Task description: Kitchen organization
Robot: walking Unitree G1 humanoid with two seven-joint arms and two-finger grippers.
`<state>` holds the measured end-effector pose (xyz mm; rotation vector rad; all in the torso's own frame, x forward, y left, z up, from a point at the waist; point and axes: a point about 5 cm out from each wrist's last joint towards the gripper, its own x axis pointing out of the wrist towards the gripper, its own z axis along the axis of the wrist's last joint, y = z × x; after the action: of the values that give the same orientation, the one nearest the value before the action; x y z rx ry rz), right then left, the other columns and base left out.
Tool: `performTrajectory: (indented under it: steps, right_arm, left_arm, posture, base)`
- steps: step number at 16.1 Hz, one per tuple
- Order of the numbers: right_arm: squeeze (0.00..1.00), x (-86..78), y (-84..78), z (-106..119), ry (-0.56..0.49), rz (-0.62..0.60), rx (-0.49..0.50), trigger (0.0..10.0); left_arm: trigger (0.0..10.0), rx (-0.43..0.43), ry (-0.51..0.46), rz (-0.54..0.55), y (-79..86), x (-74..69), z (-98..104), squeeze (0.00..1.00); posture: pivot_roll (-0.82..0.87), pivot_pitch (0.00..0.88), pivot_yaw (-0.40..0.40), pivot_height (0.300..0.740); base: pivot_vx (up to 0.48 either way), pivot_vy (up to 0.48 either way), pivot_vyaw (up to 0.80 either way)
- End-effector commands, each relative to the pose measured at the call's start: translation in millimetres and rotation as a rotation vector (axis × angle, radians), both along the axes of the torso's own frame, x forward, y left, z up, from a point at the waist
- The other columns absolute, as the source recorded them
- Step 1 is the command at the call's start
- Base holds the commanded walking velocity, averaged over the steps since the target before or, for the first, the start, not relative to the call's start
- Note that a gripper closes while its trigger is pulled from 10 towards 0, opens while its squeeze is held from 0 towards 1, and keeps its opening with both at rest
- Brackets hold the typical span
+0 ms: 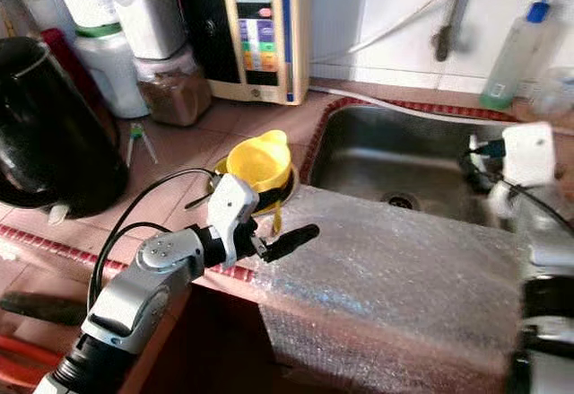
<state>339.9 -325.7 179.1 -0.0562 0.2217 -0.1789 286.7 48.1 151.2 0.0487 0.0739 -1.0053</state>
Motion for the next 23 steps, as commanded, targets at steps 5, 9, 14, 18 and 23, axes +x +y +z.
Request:
performTrajectory:
  steps: [5,9,14,18,23]
  right_arm:
    - [0.0,-0.6,-0.5,13,-0.051,0.046,-0.269,10.0]
    - [0.0,-3.1,10.5,3,-0.026,0.106,-0.321,10.0]
    - [0.0,-16.5,34.6,41,-0.267,0.128,-0.32,10.0]
    - [0.0,-46.0,64.7,54,-0.414,0.077,-0.365,10.0]
    - [0.0,-92.4,98.2,40,-0.402,0.053,-0.308,10.0]
  left_arm:
    - [10.0,0.019,-0.026,0.001,0.6,1.7,0,0.0]
    - [10.0,0.032,-0.049,-0.009,-0.7,0.9,-1,0.0]
    - [10.0,-0.078,-0.119,0.122,8.2,12.9,18,0.0]
    - [10.0,-0.128,-0.196,0.312,28.5,28.4,30,0.0]
    - [10.0,-0.126,-0.23,0.489,51.5,30.0,24,0.0]
  posture:
    - [-0.06,0.016,0.077,0.74]
    - [-0.06,0.017,0.076,0.74]
    - [-0.06,0.02,0.071,0.74]
    - [-0.09,0.023,0.077,0.74]
    - [-0.1,0.023,0.077,0.74]
  base:
    - [0.0,0.0,0.0]
    - [0.0,0.0,0.0]
    - [0.0,0.0,0.0]
    - [0.0,0.0,0.0]
    - [0.0,0.0,0.0]
